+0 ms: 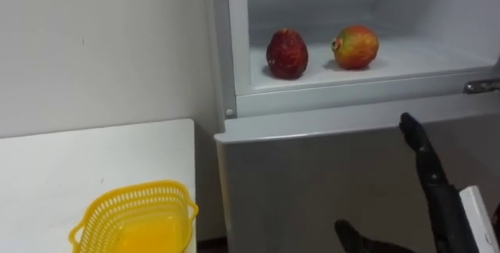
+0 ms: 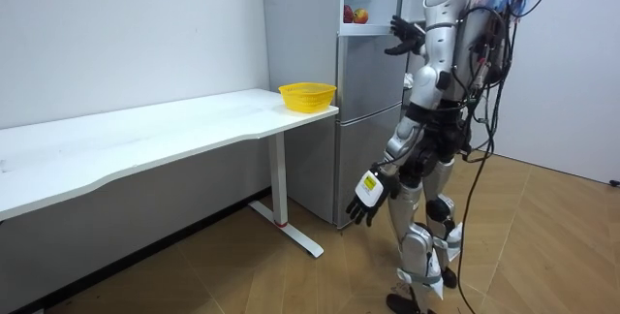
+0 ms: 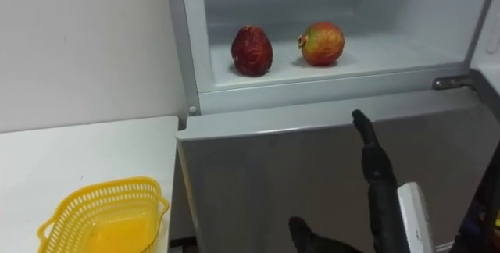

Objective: Retrieve from the upper fridge

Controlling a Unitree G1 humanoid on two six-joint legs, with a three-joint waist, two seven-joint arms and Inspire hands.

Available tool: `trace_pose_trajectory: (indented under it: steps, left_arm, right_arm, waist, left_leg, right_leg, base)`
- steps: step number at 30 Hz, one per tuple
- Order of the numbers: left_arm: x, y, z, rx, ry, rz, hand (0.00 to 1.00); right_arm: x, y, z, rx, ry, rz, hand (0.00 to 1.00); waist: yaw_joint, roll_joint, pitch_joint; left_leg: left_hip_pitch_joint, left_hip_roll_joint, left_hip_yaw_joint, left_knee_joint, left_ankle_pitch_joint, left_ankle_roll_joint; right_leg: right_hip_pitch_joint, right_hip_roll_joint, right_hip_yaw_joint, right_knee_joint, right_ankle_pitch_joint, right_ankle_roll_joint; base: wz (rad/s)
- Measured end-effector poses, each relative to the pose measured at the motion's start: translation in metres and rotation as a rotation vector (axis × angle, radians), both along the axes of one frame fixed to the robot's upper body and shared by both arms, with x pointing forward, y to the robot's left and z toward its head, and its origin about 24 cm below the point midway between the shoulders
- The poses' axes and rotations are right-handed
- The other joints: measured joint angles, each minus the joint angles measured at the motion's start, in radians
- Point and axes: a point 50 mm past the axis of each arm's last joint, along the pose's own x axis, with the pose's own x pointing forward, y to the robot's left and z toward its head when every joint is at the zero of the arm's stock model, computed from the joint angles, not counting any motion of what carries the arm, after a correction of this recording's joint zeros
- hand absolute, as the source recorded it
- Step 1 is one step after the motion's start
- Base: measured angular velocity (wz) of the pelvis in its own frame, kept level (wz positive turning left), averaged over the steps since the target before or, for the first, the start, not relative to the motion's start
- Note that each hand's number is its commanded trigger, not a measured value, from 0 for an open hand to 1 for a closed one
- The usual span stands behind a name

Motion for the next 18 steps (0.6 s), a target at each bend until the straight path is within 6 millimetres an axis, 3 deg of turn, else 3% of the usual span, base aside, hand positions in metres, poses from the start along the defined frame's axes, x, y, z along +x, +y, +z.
trace_pose_trajectory:
  steps: [11,16,18]
  left_arm:
    - [0.003,0.007,0.001,-0.002,0.006,-0.010,0.00]
    - [0.005,0.011,0.002,0.012,0.012,-0.027,0.00]
    - [0.003,0.013,0.003,0.013,0.016,-0.022,0.00]
  right_arm:
    - [0.001,0.001,0.020,-0.010,-0.163,-0.054,0.00]
    - [0.013,-0.002,0.044,-0.037,-0.288,-0.050,0.00]
    - [0.016,-0.003,0.053,-0.046,-0.329,-0.051,0.00]
  waist:
    - [0.011,-0.026,-0.0001]
    - [0.026,-0.043,0.0033]
    - [0.033,-0.051,0.0012]
  left_leg:
    - [0.000,0.000,-0.011,-0.001,0.000,0.000]
    - [0.003,0.001,-0.030,0.000,0.002,-0.002]
    - [0.003,0.000,-0.038,0.000,0.002,-0.002]
  right_leg:
    - [0.013,-0.002,-0.026,-0.018,0.000,0.001]
    - [0.028,-0.004,-0.059,-0.022,0.000,0.001]
    - [0.037,-0.004,-0.065,-0.033,0.001,0.001]
  base:
    - [0.03]
    - [0.09]
    - [0.15]
